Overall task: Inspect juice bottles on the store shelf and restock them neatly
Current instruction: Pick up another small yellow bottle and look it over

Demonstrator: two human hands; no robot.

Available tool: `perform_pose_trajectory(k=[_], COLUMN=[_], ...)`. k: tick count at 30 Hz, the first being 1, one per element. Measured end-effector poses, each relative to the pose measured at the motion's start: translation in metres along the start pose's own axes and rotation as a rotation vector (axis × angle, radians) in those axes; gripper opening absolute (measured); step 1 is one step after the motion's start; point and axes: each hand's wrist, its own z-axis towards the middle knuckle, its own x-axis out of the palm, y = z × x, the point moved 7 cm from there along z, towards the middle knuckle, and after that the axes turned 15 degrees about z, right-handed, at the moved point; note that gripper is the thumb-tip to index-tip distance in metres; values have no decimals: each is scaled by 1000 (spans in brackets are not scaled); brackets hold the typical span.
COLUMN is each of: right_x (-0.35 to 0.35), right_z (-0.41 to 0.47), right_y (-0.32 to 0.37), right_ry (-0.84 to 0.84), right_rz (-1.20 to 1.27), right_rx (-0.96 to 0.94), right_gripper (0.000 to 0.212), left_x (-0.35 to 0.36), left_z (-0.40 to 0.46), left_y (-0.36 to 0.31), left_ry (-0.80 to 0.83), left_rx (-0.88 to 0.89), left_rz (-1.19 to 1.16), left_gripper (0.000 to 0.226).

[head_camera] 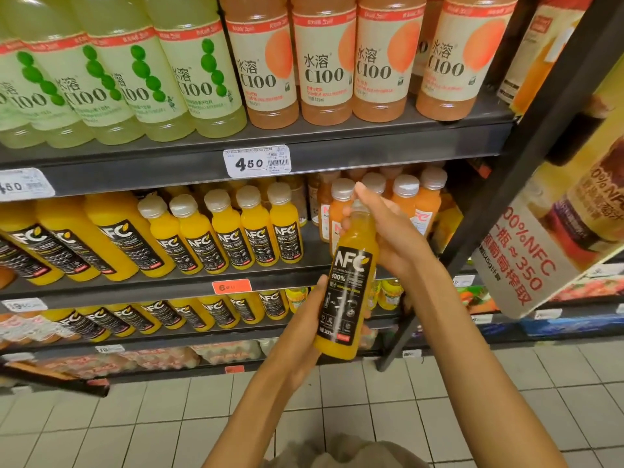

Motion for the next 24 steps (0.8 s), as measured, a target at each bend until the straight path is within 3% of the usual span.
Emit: perform_pose_trajectory(k=[3,6,10,15,20,24], right_x=[4,1,5,13,7,4], right_z=[0,-2,-5,0,2,0], right_y=[-7,-21,-40,-38,-37,-49], right_ry=[23,-16,-52,-31,-146,-228], right_rz=[105,193,282,476,387,313], right_rx=[24,7,195,275,284,349], right_gripper=[23,40,48,40,53,58], left_x=[4,13,22,21,2,3], left_z=[-3,-7,-17,-28,-24,-23], left_y=[-5,-11,-15,-22,-20,-13], left_ry=[24,66,150,211,103,136], left_rx=[-10,-12,-12,43,42,42], left_rz=[-88,-213,-302,-249,-212,-270], left_gripper=[63,63,51,48,47,50])
